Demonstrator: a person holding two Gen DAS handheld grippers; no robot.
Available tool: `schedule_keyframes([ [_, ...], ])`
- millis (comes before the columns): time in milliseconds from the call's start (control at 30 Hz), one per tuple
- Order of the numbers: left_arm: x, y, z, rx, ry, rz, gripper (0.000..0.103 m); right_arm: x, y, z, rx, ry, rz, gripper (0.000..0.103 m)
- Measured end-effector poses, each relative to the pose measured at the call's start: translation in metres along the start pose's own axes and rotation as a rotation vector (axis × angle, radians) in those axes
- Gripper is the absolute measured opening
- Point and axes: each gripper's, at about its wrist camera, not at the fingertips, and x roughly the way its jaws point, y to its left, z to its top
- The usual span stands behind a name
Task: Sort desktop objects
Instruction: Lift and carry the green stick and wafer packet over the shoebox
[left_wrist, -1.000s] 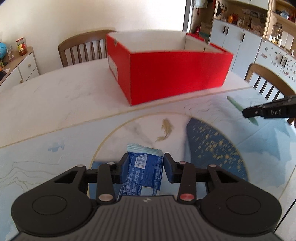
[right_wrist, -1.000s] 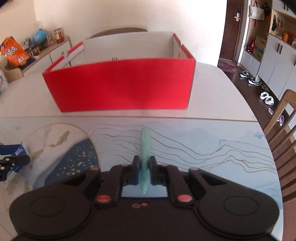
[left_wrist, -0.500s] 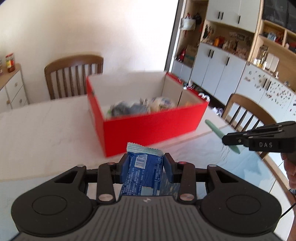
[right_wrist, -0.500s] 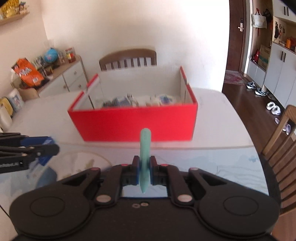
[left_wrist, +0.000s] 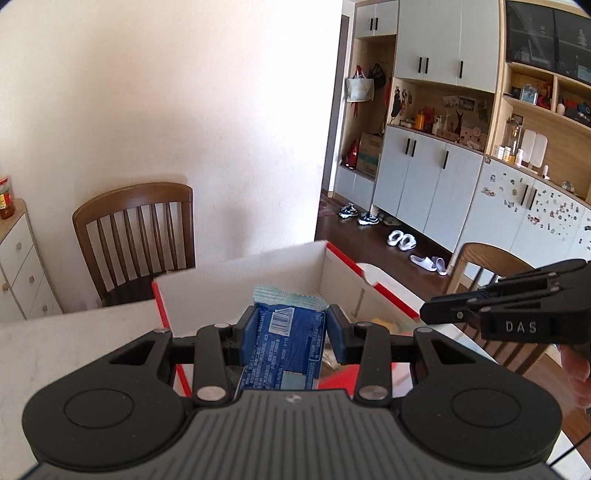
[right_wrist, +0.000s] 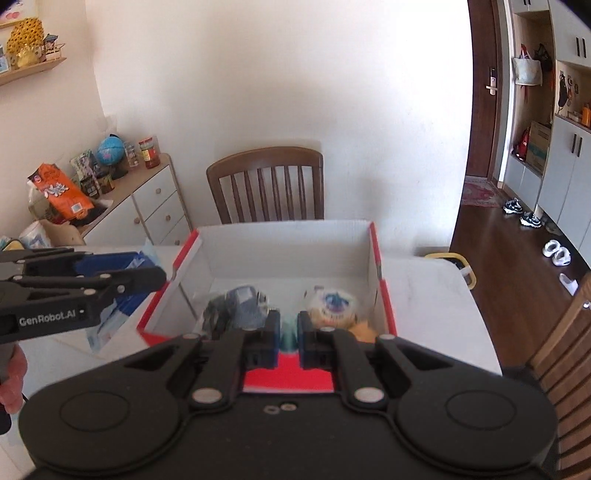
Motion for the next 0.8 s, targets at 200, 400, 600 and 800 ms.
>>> schedule_keyframes([
  [200,0.059,0.013,0.007,0.006,0.105,0.018,0.038,0.050,-0.006,0.010,0.024,0.070,-0.011,0.007],
  [400,0.103,0.025,0.004,0.019,0.182,0.041,0.038,0.074,-0.015,0.029,0.089,0.056,0.001,0.007],
  [600,0.132,0.034,0.004,0.023,0.237,0.064,0.038,0.090,-0.024,0.048,0.164,0.046,0.020,0.007],
  [800,0.148,0.036,-0.003,0.020,0.290,0.057,0.038,0.118,-0.020,0.021,0.150,0.144,0.007,0.006],
])
